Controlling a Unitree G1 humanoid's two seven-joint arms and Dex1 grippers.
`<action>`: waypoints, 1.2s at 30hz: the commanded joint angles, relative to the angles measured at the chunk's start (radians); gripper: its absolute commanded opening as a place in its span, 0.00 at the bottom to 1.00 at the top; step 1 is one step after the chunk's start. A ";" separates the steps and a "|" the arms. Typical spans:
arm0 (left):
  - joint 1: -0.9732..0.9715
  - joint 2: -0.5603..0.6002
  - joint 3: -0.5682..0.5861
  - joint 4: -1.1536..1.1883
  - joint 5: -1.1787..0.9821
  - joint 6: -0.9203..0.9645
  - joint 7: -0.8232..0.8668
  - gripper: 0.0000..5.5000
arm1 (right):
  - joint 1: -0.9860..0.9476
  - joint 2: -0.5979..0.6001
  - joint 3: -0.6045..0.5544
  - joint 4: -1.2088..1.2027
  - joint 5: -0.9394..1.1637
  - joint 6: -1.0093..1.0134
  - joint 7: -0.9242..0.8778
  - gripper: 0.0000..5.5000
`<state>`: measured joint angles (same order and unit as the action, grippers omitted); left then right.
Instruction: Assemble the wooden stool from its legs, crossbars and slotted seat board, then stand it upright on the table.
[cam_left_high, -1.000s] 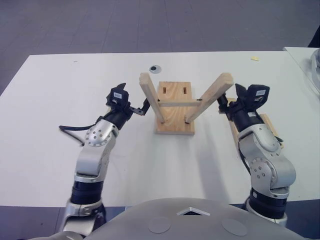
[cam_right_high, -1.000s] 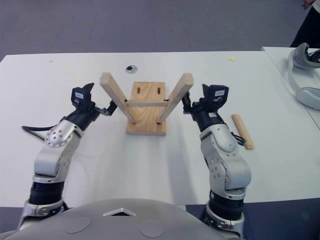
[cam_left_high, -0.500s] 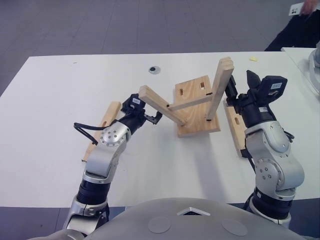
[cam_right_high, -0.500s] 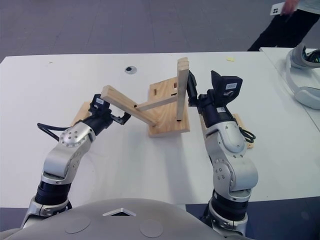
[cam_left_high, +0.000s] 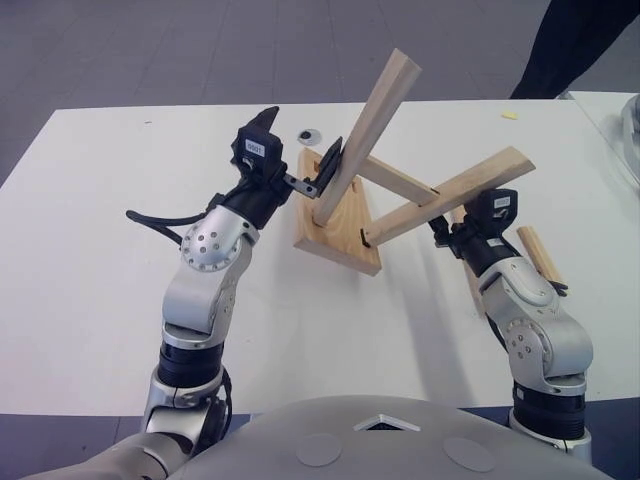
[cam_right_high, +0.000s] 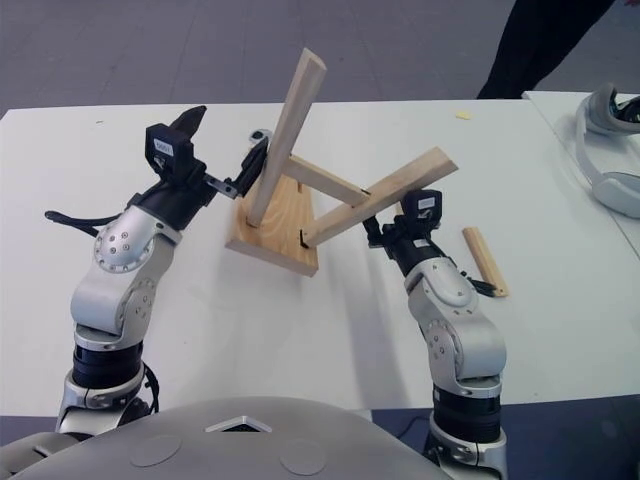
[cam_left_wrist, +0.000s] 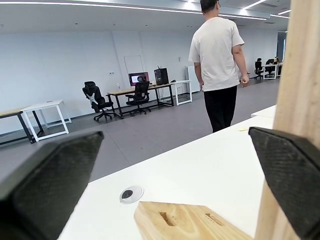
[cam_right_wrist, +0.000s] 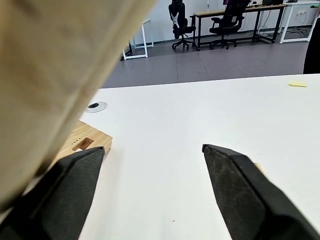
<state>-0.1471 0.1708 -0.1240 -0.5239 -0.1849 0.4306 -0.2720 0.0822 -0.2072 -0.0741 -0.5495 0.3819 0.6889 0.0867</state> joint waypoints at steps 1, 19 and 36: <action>0.070 0.009 -0.077 0.059 -0.004 -0.018 -0.055 0.98 | -0.035 0.015 0.064 -0.031 0.026 -0.017 0.058 0.67; -0.067 0.153 0.038 0.109 0.119 -0.047 -0.033 0.98 | -0.027 0.027 0.084 -0.028 -0.016 -0.044 0.058 0.67; -0.061 0.241 0.088 0.150 0.158 -0.031 -0.048 0.98 | -0.037 0.057 0.080 -0.012 -0.049 -0.064 0.061 0.67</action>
<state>-0.1516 0.3977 -0.0408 -0.3659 -0.0431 0.4116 -0.3192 0.0635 -0.1564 0.0023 -0.5508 0.3208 0.6310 0.1431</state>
